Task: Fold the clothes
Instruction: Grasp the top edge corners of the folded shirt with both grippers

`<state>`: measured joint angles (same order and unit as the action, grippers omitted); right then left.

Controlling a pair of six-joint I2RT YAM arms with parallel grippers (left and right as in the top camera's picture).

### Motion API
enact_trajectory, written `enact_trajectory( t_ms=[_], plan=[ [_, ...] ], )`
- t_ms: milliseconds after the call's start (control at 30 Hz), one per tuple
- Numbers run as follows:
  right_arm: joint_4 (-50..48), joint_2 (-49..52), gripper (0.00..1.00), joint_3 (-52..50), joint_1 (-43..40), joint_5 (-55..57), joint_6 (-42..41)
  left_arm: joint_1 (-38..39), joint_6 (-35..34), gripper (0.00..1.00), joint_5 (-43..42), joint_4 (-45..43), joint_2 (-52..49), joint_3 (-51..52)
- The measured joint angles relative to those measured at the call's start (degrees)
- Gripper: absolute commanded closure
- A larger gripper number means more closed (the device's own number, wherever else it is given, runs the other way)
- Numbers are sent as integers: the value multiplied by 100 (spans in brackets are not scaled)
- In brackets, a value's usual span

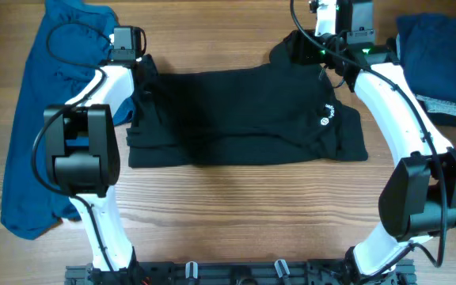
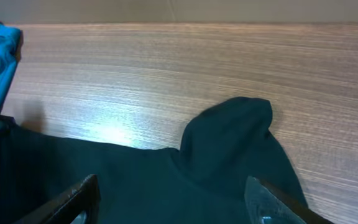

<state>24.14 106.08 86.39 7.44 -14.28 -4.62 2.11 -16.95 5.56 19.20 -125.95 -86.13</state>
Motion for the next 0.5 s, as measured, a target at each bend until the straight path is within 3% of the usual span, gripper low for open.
enact_trajectory(
  t_ms=[67, 267, 500],
  plan=[
    [-48, 0, 25, 0, 2, 44, 0, 4, 15, 96, 50, 31, -48, -44],
    [-400, 79, 22, 0, 0, 173, -48, -17, 20, 96, 149, 133, -66, -70],
    [-1268, 870, 28, 0, 0, 280, -269, -11, 17, 96, 146, 409, -63, -146]
  ],
)
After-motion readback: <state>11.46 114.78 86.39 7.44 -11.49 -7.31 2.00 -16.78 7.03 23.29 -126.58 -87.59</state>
